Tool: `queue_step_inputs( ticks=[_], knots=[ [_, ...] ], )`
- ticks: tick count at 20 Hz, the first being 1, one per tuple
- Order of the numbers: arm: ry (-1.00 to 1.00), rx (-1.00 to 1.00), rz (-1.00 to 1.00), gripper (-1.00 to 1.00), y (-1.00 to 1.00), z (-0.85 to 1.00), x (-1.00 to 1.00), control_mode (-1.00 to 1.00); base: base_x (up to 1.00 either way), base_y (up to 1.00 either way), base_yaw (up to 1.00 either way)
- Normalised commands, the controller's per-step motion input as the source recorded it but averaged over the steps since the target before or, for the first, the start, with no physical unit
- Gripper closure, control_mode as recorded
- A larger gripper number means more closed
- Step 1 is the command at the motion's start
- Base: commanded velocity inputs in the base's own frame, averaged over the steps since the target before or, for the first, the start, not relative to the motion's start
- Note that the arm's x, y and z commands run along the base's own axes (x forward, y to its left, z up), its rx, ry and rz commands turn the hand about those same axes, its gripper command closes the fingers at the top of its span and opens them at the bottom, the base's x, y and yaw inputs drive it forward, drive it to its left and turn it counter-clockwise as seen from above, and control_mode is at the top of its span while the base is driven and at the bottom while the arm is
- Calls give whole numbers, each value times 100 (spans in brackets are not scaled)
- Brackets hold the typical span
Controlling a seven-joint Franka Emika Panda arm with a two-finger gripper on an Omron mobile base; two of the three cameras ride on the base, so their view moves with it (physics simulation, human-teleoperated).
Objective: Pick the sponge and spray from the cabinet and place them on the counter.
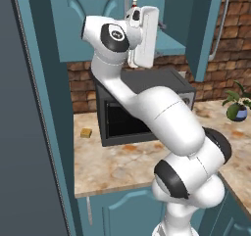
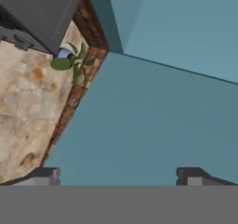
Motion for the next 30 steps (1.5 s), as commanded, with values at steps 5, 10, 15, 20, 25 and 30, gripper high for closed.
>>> queue_step_inputs(
  ticks=[5, 10, 15, 20, 25, 30],
  knots=[
    [1, -3, -15, -100, -25, 0, 3, -100, 0, 0, 0],
    [0, -1, -12, -100, -36, 0, 1, -100, 0, 0, 0],
    [2, -2, -8, -100, -43, -1, -1, -100, 0, 0, 0],
    [3, -8, -6, -100, -48, -1, -7, -100, 0, 0, 0],
    [1, -13, -4, -100, -54, 0, -9, -100, 0, 0, 0],
    [0, -11, -4, -100, -66, 0, -19, -100, 0, 0, 0]
  ],
)
